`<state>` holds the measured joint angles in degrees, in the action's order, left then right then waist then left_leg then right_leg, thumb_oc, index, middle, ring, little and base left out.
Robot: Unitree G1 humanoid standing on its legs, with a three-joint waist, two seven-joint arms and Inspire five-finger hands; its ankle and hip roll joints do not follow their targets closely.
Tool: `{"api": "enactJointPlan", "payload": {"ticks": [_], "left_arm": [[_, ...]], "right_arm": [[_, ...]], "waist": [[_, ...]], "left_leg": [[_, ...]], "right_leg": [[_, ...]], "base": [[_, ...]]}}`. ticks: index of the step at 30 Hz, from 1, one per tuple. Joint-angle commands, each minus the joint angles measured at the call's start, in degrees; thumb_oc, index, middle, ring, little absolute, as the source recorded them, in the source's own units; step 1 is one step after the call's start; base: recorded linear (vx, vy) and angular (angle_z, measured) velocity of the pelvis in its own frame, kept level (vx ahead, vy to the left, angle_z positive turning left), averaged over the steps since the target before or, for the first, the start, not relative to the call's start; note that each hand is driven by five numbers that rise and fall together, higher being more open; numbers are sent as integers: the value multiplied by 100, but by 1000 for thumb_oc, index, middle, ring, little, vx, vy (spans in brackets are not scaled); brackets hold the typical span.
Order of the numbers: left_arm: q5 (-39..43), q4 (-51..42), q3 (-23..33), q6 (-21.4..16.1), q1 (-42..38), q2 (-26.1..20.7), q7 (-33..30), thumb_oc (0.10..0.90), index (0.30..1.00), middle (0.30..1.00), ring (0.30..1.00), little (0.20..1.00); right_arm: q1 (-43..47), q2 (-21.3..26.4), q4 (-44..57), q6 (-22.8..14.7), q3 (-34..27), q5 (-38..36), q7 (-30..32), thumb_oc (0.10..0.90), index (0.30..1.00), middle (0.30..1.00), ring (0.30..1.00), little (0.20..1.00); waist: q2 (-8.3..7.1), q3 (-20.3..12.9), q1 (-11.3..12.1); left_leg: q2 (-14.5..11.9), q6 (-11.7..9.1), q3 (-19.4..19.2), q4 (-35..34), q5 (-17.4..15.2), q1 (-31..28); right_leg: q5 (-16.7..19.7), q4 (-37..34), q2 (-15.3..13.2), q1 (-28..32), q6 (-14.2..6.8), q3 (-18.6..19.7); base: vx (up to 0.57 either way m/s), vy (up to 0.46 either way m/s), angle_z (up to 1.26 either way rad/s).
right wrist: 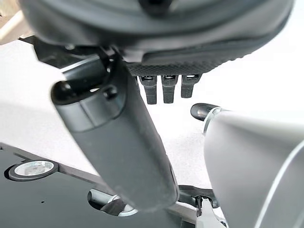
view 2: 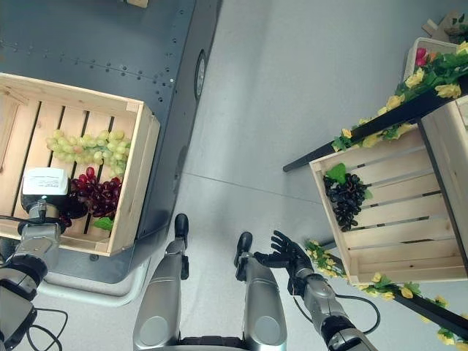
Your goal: Pick up the fruits from the basket on one side to the basket on the other side
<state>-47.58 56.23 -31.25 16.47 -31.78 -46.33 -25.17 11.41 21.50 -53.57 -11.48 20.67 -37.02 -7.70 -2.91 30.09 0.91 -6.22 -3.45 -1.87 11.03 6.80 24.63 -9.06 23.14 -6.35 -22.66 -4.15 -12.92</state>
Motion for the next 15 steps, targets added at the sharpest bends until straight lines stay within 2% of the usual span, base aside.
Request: {"api": "enactJointPlan", "payload": {"ticks": [1, 9, 15], "left_arm": [[-21, -353, 254, -145, -291, -435, -736, 400, 300, 300, 300, 300], [143, -806, 860, -391, 192, -697, -1486, 400, 300, 300, 300, 300], [-68, -1500, 1511, -534, 888, -824, -1901, 400, 300, 300, 300, 300]], "right_arm": [[-282, 294, 416, -208, -158, -346, 17, 800, 900, 900, 900, 900], [-508, 238, 463, -346, -382, -473, 7, 800, 900, 900, 900, 900], [-857, 132, 604, -486, -659, -543, -43, 800, 900, 900, 900, 900]], "waist": [[60, -29, -133], [164, -134, -66], [211, -477, -3]], "left_leg": [[353, 99, -387, 493, -470, -44], [395, 81, -339, 135, -407, -539], [401, 60, -253, -326, -340, -1003]], "right_leg": [[679, -936, 149, 442, 168, -21], [653, -1155, 151, 895, 161, -128], [688, -1489, 128, 1334, 119, -194]], "base": [[0, 0, 0], [1, -45, 1], [44, -54, 1]]}}
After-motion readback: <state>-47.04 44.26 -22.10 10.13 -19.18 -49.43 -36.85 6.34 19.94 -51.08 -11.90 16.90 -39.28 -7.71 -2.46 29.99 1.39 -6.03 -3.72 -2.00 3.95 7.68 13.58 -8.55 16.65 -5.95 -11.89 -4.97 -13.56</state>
